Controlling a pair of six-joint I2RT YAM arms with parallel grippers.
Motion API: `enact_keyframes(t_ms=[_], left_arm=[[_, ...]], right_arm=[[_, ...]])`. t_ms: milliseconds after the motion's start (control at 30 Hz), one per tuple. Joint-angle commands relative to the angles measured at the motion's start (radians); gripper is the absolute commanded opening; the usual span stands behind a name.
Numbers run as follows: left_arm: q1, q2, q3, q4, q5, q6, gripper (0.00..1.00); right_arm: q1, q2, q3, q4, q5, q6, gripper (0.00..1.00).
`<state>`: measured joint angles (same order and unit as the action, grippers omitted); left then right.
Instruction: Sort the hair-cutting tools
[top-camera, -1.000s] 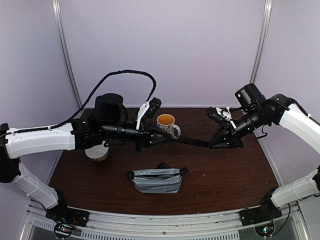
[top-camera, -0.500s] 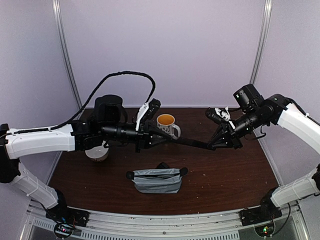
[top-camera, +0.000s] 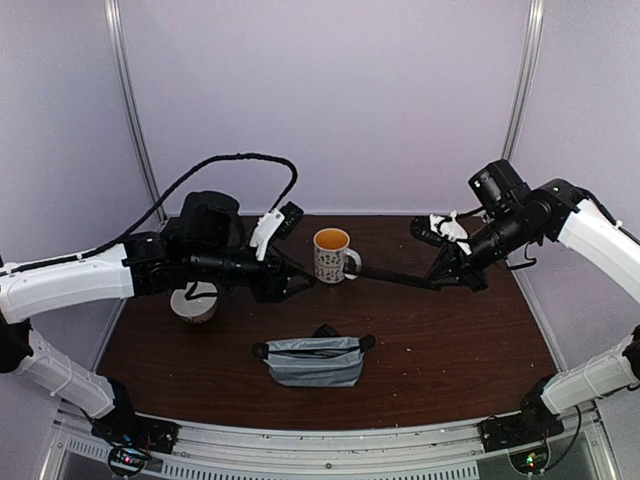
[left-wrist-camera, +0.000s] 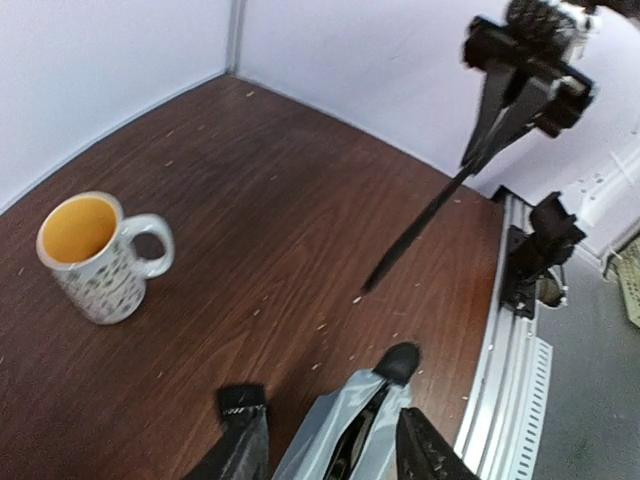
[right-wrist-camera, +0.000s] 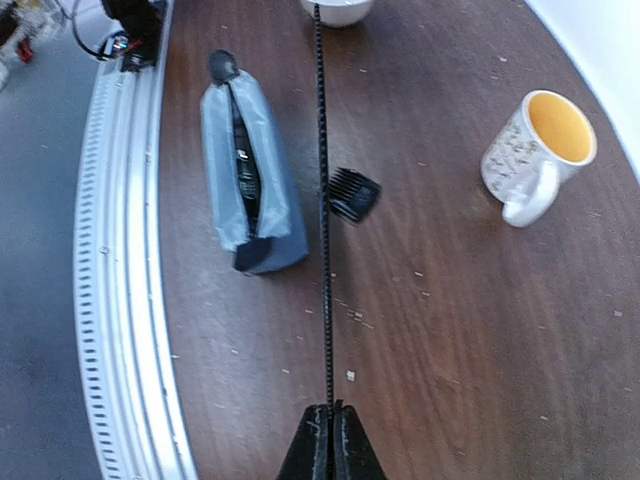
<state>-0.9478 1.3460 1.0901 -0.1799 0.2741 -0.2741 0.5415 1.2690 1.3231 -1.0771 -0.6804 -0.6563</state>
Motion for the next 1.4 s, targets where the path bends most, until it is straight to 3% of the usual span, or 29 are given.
enact_keyframes(t_ms=[0,167,367,533,767,1100,1233,1367], left_arm=[[0.035,-0.082,-0.033,-0.285,-0.221,-0.137,0.48],[0.056,-0.155,-0.17,-0.465,-0.252,-0.254,0.47],[0.086,-0.314,-0.352,-0.364,-0.143,-0.398,0.49],[0.089,-0.283,-0.392,-0.28,-0.062,-0.43,0.48],[0.089,-0.221,-0.382,-0.238,-0.019,-0.413,0.43],[0.089,-0.18,-0.381,-0.196,0.046,-0.4,0.24],[0.089,-0.182,-0.387,-0.176,0.057,-0.396,0.1],[0.089,-0.177,-0.398,-0.143,0.075,-0.402,0.03]], right_arm=[[0.03,0.021,0.109,-0.07,0.332,-0.094,0.0],[0.142,0.117,0.208,-0.185,0.527,-0.105,0.0],[0.278,0.242,0.292,-0.221,0.627,-0.057,0.0],[0.341,0.335,0.402,-0.293,0.623,-0.013,0.0],[0.423,0.39,0.414,-0.334,0.598,0.042,0.0],[0.477,0.447,0.43,-0.329,0.584,0.073,0.0],[0.493,0.476,0.443,-0.346,0.604,0.076,0.0],[0.497,0.507,0.467,-0.349,0.598,0.072,0.0]])
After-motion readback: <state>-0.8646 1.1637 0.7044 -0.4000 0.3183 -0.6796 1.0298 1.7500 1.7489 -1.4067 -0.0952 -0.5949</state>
